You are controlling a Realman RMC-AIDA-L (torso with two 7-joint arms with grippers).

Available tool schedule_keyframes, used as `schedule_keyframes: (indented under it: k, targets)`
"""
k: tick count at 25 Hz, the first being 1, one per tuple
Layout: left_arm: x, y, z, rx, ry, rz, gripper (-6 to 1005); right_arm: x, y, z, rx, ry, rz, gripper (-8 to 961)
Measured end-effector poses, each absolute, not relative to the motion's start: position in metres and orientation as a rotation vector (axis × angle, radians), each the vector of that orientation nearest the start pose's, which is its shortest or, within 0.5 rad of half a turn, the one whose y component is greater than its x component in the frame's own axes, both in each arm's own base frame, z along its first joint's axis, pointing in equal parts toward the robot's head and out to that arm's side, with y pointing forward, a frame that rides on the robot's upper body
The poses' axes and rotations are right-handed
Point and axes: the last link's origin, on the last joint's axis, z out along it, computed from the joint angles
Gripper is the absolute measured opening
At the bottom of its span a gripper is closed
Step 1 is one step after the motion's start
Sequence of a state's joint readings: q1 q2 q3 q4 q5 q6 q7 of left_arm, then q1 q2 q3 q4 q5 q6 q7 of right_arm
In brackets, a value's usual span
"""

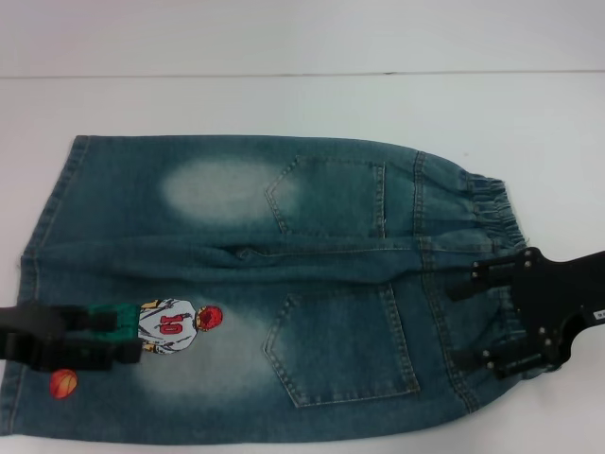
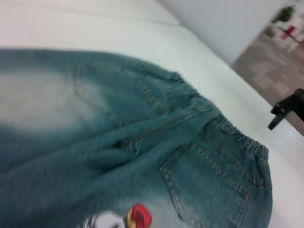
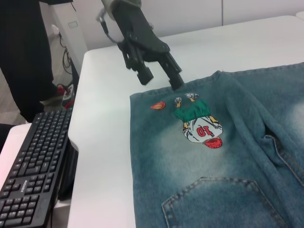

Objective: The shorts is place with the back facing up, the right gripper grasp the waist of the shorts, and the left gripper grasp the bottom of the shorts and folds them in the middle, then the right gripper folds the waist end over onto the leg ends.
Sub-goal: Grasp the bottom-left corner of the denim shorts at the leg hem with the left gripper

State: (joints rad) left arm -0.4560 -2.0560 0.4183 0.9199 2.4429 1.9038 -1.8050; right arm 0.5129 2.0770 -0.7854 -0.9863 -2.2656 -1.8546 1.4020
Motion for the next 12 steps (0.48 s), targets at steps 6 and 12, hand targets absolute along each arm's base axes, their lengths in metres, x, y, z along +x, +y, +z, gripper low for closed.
schedule_keyframes:
  k: [6,12]
  targets:
    - [-0.306,0.276,0.082,-2.554,-1.576,-0.184,884,0.249,0.304,0.026,-3.111,0.279,0.232,836]
    - [-0.309,0.282,0.091,-2.427,-1.739,-0.036,883,0.247,0.307,0.024,-3.119,0.263,0.218,836]
